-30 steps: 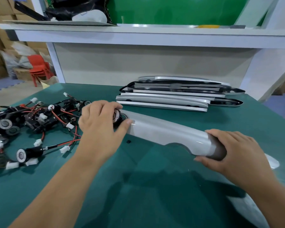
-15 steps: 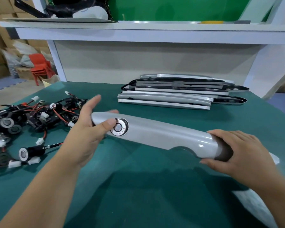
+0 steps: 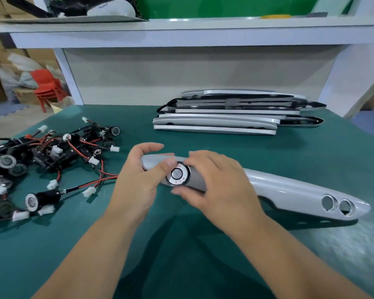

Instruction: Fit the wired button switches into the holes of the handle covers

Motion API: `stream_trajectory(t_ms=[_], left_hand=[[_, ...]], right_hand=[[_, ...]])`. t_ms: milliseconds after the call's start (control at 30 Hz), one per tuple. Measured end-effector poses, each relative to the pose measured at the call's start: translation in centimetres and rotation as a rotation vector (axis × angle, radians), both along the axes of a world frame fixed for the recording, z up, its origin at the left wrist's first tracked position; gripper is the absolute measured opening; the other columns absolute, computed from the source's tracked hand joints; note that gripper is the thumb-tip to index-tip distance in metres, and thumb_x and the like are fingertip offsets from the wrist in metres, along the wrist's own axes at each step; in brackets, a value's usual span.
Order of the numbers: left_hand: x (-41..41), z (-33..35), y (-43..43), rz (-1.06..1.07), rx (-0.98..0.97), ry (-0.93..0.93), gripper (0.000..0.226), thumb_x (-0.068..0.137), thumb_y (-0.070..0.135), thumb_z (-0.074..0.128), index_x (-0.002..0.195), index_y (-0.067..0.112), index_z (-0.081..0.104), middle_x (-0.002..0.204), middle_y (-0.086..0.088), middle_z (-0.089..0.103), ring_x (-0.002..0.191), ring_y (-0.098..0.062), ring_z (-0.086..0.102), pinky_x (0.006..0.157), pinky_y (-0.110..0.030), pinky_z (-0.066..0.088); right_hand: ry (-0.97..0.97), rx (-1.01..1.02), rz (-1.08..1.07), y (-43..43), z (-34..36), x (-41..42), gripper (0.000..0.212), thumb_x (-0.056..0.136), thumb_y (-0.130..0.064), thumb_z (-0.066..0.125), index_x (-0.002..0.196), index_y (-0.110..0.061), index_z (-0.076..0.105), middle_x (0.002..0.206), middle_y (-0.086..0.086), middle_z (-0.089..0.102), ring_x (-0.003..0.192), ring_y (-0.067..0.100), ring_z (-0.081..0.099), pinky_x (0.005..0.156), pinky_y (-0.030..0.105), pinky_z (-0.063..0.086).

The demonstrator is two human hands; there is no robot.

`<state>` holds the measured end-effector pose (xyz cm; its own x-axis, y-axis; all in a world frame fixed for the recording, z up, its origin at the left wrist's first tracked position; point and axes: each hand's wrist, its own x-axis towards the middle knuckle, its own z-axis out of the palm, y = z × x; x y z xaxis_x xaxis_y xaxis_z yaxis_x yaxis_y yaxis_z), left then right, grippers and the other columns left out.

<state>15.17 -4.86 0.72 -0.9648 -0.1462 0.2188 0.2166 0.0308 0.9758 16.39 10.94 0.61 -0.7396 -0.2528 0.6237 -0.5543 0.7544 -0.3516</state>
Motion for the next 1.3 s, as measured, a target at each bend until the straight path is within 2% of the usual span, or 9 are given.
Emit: stream_trajectory(t_ms=[167,300,400,533,733,833,933,1167,1300], left_hand=[[0.5,0.9,0.2,0.002,0.133,-0.067,0.008,0.079,0.039,0.062,0.083,0.035,0.068,0.110,-0.025,0.065,0.090,-0.030,0.062,0.096,-0.056,0.045],[0.2,0.6,-0.1,-0.059,0.155,-0.084,0.020,0.098,0.024,0.045,0.094,0.021,0.063,0.099,-0.016,0.071,0.084,-0.022,0.064,0.079,-0.038,0.051],[0.1,0.6,-0.6,-0.142,0.095,-0.072,0.012,0.089,0.018,0.056,0.100,0.021,0.060,0.091,-0.007,0.074,0.084,-0.020,0.066,0.078,-0.033,0.054],[0.2,0.2,-1.3,-0.218,-0.083,-0.059,0.043,0.065,0.029,0.072,0.105,0.039,0.060,0.099,-0.008,0.070,0.095,-0.024,0.062,0.102,-0.050,0.043],[0.5,0.3,-0.8,-0.214,-0.098,-0.064,0.060,0.054,0.040,0.076,0.110,0.051,0.058,0.110,-0.025,0.063,0.106,-0.042,0.056,0.103,-0.059,0.038],[0.4,0.2,-0.7,-0.212,-0.057,-0.065,0.059,0.057,0.032,0.077,0.111,0.045,0.060,0.109,-0.013,0.069,0.091,-0.030,0.059,0.085,-0.040,0.046],[0.3,0.4,-0.7,-0.213,0.038,-0.083,0.047,0.061,0.030,0.074,0.105,0.042,0.063,0.098,-0.004,0.071,0.084,-0.019,0.054,0.069,-0.028,0.041],[0.1,0.0,-1.1,-0.192,-0.044,-0.080,0.060,0.049,0.040,0.080,0.106,0.046,0.062,0.090,0.007,0.071,0.074,-0.011,0.060,0.075,-0.029,0.040],[0.0,-0.1,-1.2,-0.176,-0.090,-0.074,0.061,0.050,0.044,0.078,0.108,0.047,0.059,0.100,0.006,0.073,0.075,-0.010,0.060,0.075,-0.030,0.041]], right_hand=[[-0.059,0.011,0.014,-1.2,0.1,-0.7,0.042,0.074,-0.048,0.072,0.105,-0.020,0.066,0.119,-0.006,0.064,0.106,0.018,0.059,0.089,0.028,0.034],[-0.139,0.068,0.091,0.0,0.3,-1.0,0.041,0.085,-0.036,0.065,0.125,-0.034,0.058,0.133,-0.013,0.053,0.121,0.012,0.046,0.099,0.025,0.026],[-0.162,0.116,0.151,0.7,0.8,-1.1,0.043,0.090,-0.024,0.060,0.130,-0.039,0.053,0.133,-0.015,0.050,0.120,0.010,0.042,0.100,0.025,0.026],[-0.200,0.166,0.213,1.7,1.3,-1.5,0.048,0.093,-0.015,0.056,0.133,-0.041,0.049,0.134,-0.015,0.046,0.118,0.010,0.041,0.103,0.036,0.032],[-0.139,0.041,0.201,2.0,0.9,-1.2,0.053,0.076,-0.040,0.073,0.124,-0.030,0.052,0.123,-0.017,0.053,0.113,0.004,0.046,0.097,0.034,0.038],[-0.056,-0.009,0.129,1.2,0.6,-1.1,0.043,0.070,-0.045,0.076,0.101,-0.020,0.058,0.112,-0.010,0.060,0.103,0.013,0.055,0.086,0.033,0.040],[0.042,0.025,0.132,1.0,0.6,-1.1,0.039,0.072,-0.041,0.072,0.104,-0.018,0.065,0.115,-0.005,0.064,0.104,0.018,0.060,0.084,0.038,0.047],[-0.080,0.128,0.208,1.9,1.2,-1.2,0.042,0.082,-0.034,0.068,0.123,-0.029,0.060,0.131,-0.008,0.055,0.116,0.014,0.053,0.097,0.040,0.042],[-0.349,0.043,0.112,2.7,1.9,-1.2,0.058,0.081,-0.059,0.056,0.134,-0.043,0.040,0.125,-0.016,0.055,0.115,0.003,0.047,0.100,0.032,0.036]])
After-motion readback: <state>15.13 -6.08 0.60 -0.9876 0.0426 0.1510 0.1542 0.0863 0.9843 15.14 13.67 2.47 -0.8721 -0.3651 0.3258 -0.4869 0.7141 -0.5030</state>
